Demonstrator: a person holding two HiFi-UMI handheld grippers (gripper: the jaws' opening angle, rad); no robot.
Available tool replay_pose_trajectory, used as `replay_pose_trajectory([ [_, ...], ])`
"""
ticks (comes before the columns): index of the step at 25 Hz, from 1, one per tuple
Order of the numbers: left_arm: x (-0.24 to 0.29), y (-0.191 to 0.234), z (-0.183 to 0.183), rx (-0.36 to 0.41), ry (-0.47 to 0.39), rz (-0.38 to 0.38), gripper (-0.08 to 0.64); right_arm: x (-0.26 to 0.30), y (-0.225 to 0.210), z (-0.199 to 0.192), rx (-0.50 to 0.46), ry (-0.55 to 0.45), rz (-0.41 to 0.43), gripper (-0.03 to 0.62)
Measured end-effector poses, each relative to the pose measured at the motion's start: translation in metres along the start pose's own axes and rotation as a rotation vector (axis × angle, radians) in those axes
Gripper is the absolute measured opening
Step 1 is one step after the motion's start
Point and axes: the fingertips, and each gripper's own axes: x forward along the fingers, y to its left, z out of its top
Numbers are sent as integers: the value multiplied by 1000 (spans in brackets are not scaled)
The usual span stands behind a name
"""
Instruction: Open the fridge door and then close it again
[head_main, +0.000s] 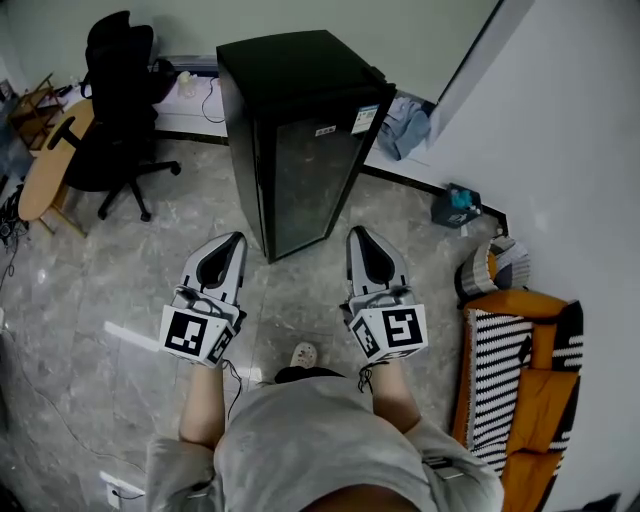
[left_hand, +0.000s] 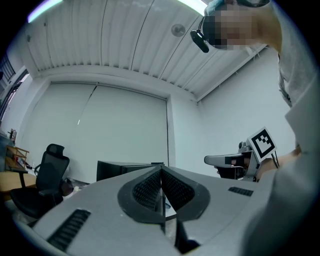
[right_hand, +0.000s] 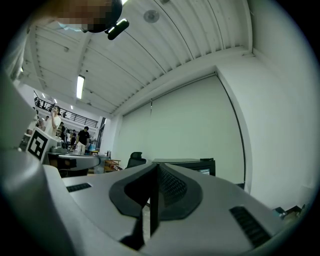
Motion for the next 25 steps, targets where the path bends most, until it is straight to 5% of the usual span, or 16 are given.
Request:
replay_pose_trajectory([
  [16,54,14,-28,4,54,117,14,64,-42,-28,32,37,134,26],
  [25,77,44,-43,-6,115,112,15,107,-42,-43,39,87,134,26],
])
